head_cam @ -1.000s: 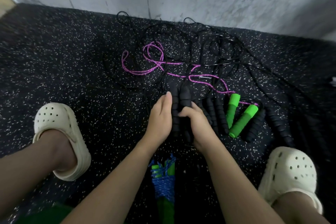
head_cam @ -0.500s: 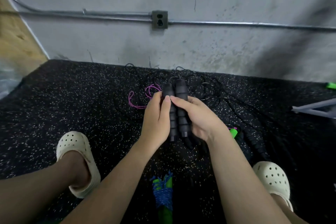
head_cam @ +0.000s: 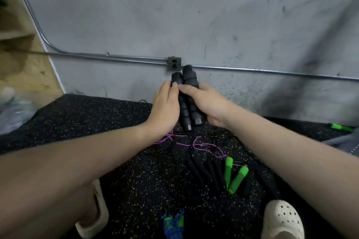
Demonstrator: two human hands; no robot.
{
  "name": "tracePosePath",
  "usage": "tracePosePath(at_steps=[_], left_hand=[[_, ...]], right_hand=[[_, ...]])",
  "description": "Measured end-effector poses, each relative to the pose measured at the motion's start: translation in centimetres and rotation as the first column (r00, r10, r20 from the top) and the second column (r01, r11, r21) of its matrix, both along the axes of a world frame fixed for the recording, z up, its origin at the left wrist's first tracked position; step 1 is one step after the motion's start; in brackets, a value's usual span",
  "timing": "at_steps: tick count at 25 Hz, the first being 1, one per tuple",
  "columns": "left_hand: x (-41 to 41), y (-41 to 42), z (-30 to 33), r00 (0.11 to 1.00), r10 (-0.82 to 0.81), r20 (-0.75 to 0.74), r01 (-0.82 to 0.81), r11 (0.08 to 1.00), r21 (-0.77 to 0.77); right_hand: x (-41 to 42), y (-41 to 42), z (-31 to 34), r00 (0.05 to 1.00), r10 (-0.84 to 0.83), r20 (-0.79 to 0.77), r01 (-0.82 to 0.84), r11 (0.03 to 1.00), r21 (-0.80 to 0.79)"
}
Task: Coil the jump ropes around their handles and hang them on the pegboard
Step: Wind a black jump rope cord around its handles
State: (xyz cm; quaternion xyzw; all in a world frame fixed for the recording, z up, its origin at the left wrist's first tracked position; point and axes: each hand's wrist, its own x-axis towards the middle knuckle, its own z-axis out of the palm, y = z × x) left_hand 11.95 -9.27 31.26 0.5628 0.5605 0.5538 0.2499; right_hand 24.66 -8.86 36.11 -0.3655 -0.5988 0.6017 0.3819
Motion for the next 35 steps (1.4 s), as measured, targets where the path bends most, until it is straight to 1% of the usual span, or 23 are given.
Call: tracePosePath(at_steps=[2, 3, 6, 8, 12, 16, 18, 19, 21, 23, 25, 27, 29, 32, 34, 35], left_hand=[[-1.1, 0.0, 3.0, 0.983, -0.137, 0.121, 0.144, 0.988, -0.049], [-1.7, -0.1, 4.0, 0.966, -0.201, 0.162, 0.213, 0.976, -0.055], [-2.6, 0.0, 5.0, 0.896, -0.396, 0.200, 0.416, 0.907, -0.068], [-2.1, 0.2, 4.8, 0.849, -0.485, 0.211, 0.507, 0.859, -0.064], [-0.7, 0.2, 3.9, 0.838, -0.486, 0.249, 0.510, 0.859, -0.041], [-1.0, 0.7, 3.5, 0.827, -0.502, 0.252, 0.530, 0.847, -0.052], [-1.1, 0.9, 3.0, 0.827, -0.501, 0.257, 0.531, 0.845, -0.061], [-1.1, 0.9, 2.5, 0.822, -0.494, 0.284, 0.530, 0.845, -0.065], [-0.7, 0.7, 1.5, 0.791, -0.477, 0.383, 0.545, 0.834, -0.088], [-0.2, 0.4, 0.8, 0.742, -0.470, 0.477, 0.592, 0.794, -0.139], [0.1, 0.2, 0.8, 0.688, -0.477, 0.547, 0.654, 0.734, -0.183], [-0.2, 0.0, 1.1, 0.654, -0.465, 0.596, 0.686, 0.697, -0.208], [-0.2, -0.2, 1.3, 0.654, -0.456, 0.603, 0.686, 0.694, -0.220], [-0.1, -0.2, 1.2, 0.683, -0.439, 0.583, 0.655, 0.721, -0.224], [-0.1, 0.0, 1.4, 0.706, -0.431, 0.562, 0.633, 0.739, -0.230], [-0.1, 0.0, 1.6, 0.711, -0.431, 0.556, 0.630, 0.742, -0.230]], right_hand=[[0.3, -0.3, 2.7, 1.000, 0.000, 0.001, 0.000, 1.000, 0.019], [1.0, -0.6, 3.6, 0.999, 0.034, 0.016, -0.034, 0.999, 0.009], [3.2, -1.3, 4.0, 0.976, 0.169, 0.140, -0.167, 0.986, -0.026], [4.0, -1.4, 2.9, 0.973, 0.195, 0.128, -0.186, 0.980, -0.077], [4.9, -0.6, 0.9, 0.983, 0.180, 0.035, -0.170, 0.967, -0.188], [5.0, 0.5, 0.3, 0.977, 0.197, 0.081, -0.181, 0.968, -0.172], [5.0, 0.7, -0.1, 0.977, 0.199, 0.076, -0.183, 0.966, -0.181], [5.0, 0.6, -0.3, 0.977, 0.200, 0.070, -0.183, 0.964, -0.192], [4.9, 0.3, -1.0, 0.977, 0.200, 0.069, -0.182, 0.961, -0.206], [4.7, 0.0, -1.6, 0.973, 0.219, 0.069, -0.199, 0.956, -0.217], [4.4, -0.1, -1.9, 0.967, 0.247, 0.059, -0.229, 0.948, -0.219], [4.1, -0.3, -2.1, 0.967, 0.249, 0.060, -0.230, 0.948, -0.218], [4.2, -0.5, -2.2, 0.966, 0.247, 0.072, -0.225, 0.948, -0.223], [4.5, -0.6, -2.3, 0.966, 0.256, 0.039, -0.237, 0.933, -0.273], [5.0, -0.6, -2.5, 0.954, 0.297, -0.044, -0.293, 0.892, -0.344], [5.2, -0.6, -2.6, 0.941, 0.322, -0.108, -0.337, 0.853, -0.399]])
